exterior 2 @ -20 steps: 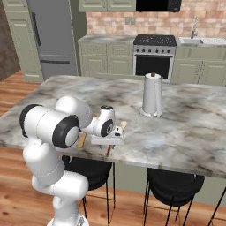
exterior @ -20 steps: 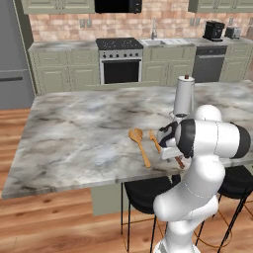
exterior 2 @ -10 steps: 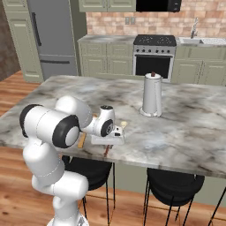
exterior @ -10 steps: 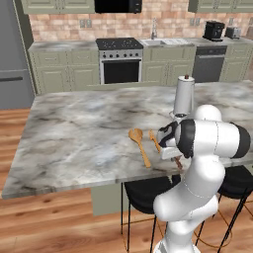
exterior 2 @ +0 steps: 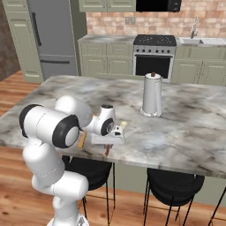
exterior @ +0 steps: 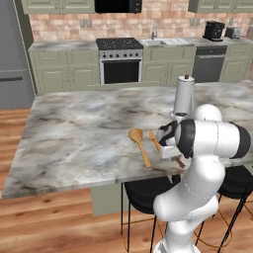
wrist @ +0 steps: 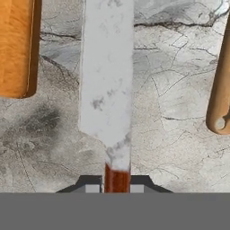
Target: Pick up the metallic utensils from the counter and place them in the open drawer. Make sure not to pick up any wooden utensils.
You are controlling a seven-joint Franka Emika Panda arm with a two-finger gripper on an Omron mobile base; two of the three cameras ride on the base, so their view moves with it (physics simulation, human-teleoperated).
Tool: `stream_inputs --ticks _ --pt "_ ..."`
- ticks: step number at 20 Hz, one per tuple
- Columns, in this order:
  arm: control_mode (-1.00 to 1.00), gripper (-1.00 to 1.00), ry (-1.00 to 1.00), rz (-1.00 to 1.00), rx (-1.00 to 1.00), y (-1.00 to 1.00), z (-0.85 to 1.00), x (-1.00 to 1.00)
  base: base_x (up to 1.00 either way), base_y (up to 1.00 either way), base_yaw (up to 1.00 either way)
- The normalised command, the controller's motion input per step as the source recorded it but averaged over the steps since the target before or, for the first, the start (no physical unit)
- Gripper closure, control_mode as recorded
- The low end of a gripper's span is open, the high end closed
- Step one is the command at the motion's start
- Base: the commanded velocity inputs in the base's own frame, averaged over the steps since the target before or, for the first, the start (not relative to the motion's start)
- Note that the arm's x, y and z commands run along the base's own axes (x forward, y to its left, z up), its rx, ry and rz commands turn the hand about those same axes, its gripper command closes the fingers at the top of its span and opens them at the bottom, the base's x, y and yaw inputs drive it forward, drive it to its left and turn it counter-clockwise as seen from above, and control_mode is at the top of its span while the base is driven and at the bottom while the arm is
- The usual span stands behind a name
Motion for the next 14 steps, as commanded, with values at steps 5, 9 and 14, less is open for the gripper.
stream_inputs --ticks 5,9,14 --pt "-1.00 1.00 -0.06 0.00 0.06 0.00 0.91 -0.27 0.00 0.00 0.00" --pt "-1.00 1.00 -0.05 0.00 0.08 0.01 1.00 -0.15 0.00 0.00 0.00" --pt "-1.00 1.00 -0.05 -0.01 0.06 0.12 1.00 -0.10 0.00 0.00 0.00"
